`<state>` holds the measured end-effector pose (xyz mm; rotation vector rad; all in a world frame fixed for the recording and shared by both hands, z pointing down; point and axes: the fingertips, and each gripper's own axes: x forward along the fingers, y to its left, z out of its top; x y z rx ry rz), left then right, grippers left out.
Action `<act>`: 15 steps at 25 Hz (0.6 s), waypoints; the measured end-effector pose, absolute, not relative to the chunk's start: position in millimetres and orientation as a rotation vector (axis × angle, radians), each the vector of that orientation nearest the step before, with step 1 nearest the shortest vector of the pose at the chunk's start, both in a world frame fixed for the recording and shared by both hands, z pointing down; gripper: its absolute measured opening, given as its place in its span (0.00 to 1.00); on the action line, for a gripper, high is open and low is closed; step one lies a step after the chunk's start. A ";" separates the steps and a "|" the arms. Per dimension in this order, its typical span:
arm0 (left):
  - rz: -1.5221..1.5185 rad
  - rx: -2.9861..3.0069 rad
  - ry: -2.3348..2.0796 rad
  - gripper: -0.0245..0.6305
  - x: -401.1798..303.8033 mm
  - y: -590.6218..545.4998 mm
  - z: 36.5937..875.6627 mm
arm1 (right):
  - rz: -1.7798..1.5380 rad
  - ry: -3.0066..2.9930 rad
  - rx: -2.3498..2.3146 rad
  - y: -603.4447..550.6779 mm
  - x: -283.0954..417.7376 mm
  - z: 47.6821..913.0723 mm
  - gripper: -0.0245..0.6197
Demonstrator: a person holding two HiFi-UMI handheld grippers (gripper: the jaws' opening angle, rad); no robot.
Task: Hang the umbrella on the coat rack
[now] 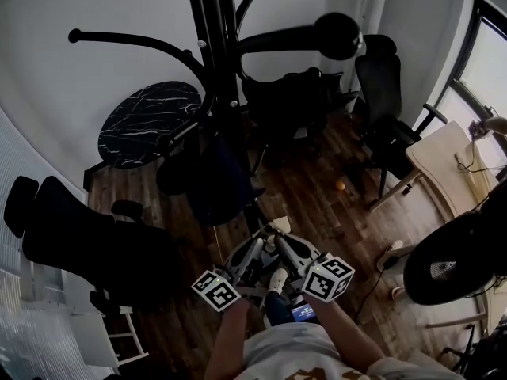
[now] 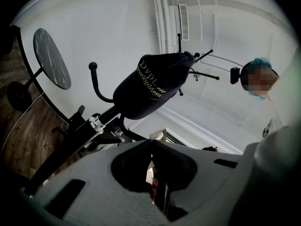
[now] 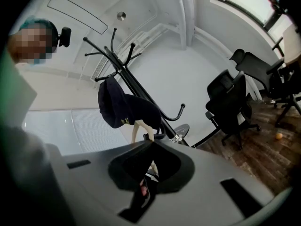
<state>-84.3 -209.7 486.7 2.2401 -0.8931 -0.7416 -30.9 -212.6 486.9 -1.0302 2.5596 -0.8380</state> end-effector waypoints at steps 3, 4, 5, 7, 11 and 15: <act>-0.734 2.232 -0.901 0.07 -85.9 -214.4 492.4 | -0.852 2.562 -1.037 -218.2 -31.5 493.0 0.06; -0.731 2.229 -0.903 0.07 -86.2 -215.8 494.5 | -0.858 2.563 -1.039 -219.9 -31.9 495.2 0.06; -0.727 2.226 -0.905 0.07 -86.2 -216.8 496.5 | -0.865 2.564 -1.041 -221.2 -32.3 497.3 0.06; -0.717 2.219 -0.911 0.07 -85.7 -218.0 500.7 | -0.878 2.568 -1.043 -222.6 -33.4 501.3 0.06; -0.701 2.212 -0.913 0.07 -84.1 -219.5 508.0 | -0.904 2.565 -1.052 -225.4 -33.1 508.7 0.06; -0.690 2.202 -0.913 0.07 -84.6 -221.5 516.2 | -0.922 2.566 -1.064 -227.8 -32.9 516.8 0.06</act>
